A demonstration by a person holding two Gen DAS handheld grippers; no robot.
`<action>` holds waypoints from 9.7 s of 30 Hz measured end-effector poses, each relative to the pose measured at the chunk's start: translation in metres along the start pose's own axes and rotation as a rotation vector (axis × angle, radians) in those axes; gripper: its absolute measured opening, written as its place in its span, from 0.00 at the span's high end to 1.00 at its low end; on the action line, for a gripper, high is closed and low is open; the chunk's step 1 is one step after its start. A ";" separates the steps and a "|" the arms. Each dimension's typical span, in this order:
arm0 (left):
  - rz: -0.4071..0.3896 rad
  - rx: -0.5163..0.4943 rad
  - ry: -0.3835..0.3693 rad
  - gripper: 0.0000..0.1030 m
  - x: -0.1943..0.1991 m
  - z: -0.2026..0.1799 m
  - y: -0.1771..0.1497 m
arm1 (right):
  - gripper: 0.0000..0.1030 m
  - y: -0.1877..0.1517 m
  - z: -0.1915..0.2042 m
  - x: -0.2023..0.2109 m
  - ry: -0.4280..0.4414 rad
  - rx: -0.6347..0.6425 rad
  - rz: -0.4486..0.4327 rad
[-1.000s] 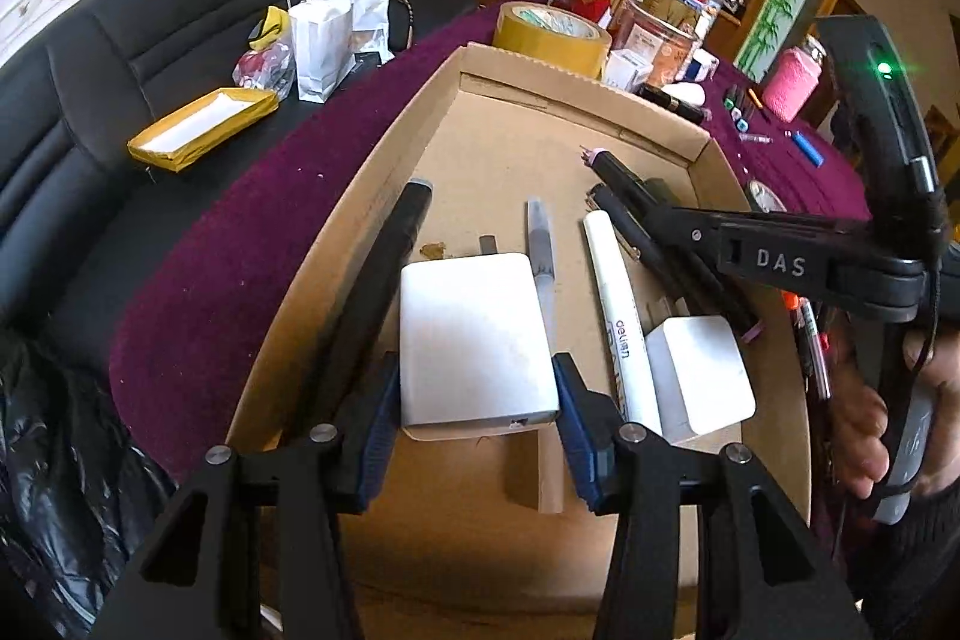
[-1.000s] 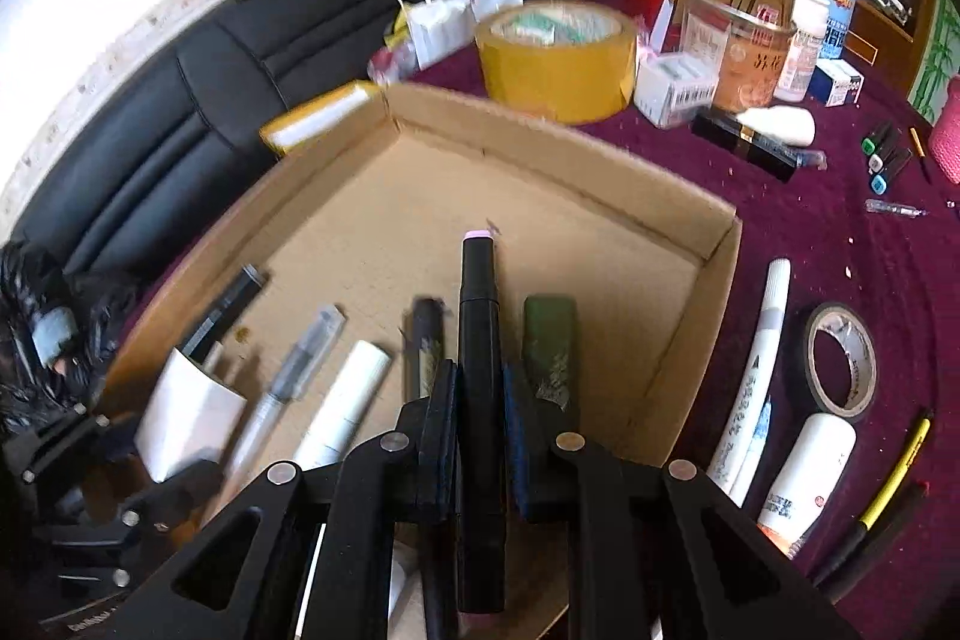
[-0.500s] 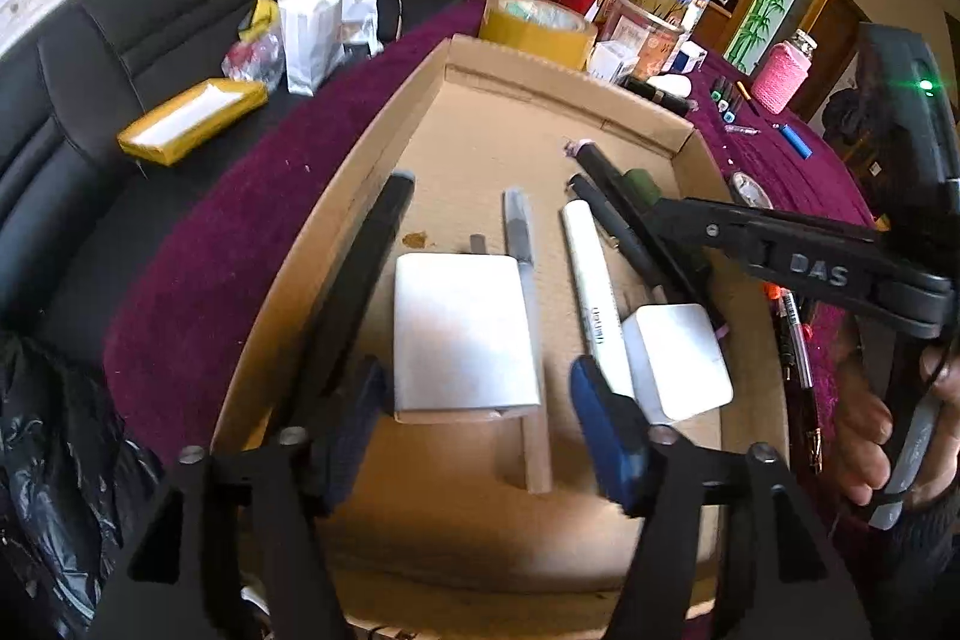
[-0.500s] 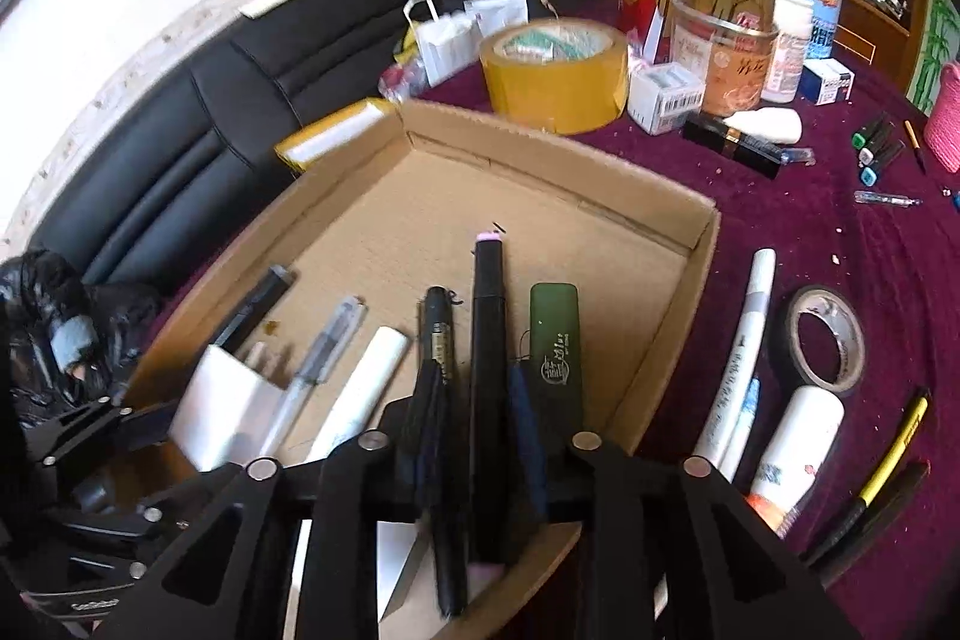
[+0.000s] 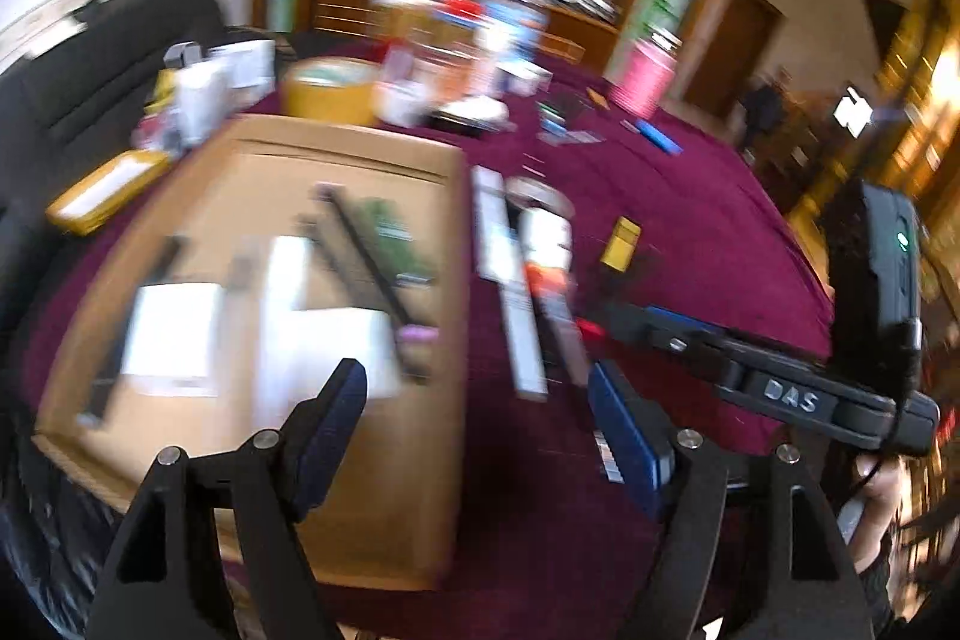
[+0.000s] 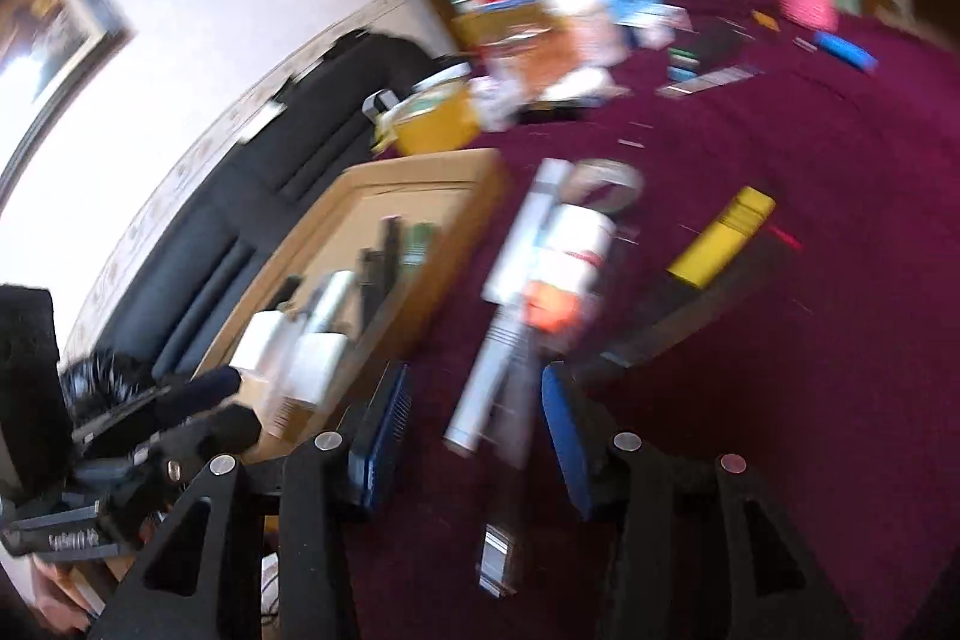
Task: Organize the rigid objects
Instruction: 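Open both grippers and move them back over the pens, then grasp another red-tipped black marker with the right gripper while the left grasps the clear grey pen, then carry the black marker and clear pen into the tray and open both grippers, then move both grippers back over the pens on the table, then grasp the yellow mechanical pencil with the right gripper while the left grasps the black-capped clear pen, then carry the yellow pencil and black-capped pen over the tray and lower them, then open both grippers in the tray and move them back over the table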
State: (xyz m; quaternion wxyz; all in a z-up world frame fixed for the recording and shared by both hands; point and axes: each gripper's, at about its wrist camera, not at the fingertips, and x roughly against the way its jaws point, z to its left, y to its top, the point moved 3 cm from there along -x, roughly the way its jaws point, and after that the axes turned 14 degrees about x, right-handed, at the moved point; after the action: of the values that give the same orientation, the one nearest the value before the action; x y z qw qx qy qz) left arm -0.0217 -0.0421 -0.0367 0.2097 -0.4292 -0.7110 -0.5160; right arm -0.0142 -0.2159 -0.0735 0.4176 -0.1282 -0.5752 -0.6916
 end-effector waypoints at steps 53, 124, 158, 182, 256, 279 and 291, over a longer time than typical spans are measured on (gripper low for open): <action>0.159 -0.094 0.147 0.50 -0.092 -0.061 -0.027 | 0.83 -0.026 -0.098 0.008 -0.194 -0.155 0.030; 0.130 0.180 0.203 0.91 -0.065 0.127 0.071 | 0.82 0.094 0.073 -0.162 -0.044 0.218 0.141; -0.046 0.053 0.045 0.30 -0.009 0.021 0.008 | 0.57 0.037 -0.064 -0.027 -0.166 -0.158 0.086; -0.030 -0.041 0.111 0.30 -0.008 -0.014 -0.008 | 0.90 0.035 -0.083 -0.055 -0.365 -0.071 0.213; 0.012 0.165 0.089 0.87 -0.004 0.004 0.021 | 0.91 0.019 -0.086 -0.008 -0.078 -0.084 -0.040; 0.033 0.279 0.112 0.87 -0.018 0.121 0.067 | 0.91 0.079 0.075 -0.081 0.081 0.146 0.063; 0.115 0.262 0.163 0.87 -0.061 0.141 0.086 | 0.90 0.091 0.092 -0.155 0.084 0.166 0.174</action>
State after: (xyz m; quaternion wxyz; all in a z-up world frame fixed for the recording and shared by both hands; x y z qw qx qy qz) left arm 0.1030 0.0717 -0.0874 0.3500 -0.3952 -0.7269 -0.4392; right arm 0.1198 -0.0657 -0.0843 0.5089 -0.1134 -0.5990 -0.6077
